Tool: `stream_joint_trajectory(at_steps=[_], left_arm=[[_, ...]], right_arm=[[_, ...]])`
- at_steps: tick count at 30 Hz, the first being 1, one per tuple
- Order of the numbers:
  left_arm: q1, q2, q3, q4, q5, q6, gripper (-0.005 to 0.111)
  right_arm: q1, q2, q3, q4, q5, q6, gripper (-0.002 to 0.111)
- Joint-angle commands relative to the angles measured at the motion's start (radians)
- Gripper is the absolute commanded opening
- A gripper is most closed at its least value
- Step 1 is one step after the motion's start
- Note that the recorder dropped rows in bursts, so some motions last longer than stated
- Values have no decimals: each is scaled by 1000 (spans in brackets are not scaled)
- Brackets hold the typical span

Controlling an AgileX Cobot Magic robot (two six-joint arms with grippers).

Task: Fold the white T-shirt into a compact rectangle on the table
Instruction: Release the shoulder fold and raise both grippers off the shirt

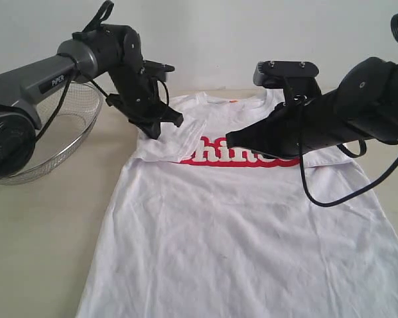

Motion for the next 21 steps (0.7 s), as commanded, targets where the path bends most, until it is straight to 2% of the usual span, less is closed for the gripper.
stream_joint_trajectory(at_steps=[1, 10, 16, 21], left_arm=[[19, 6, -2, 51, -10, -22, 5], [58, 6, -2, 51, -23, -22, 5], [58, -4, -2, -60, -42, 13, 5], [58, -44, -2, -81, -15, 35, 5]], right_arm=[[-3, -14, 4, -7, 3, -9, 0], [-3, -14, 4, -7, 3, -9, 0], [-3, -14, 4, -7, -2, -9, 0], [-3, -14, 4, -7, -2, -9, 0]])
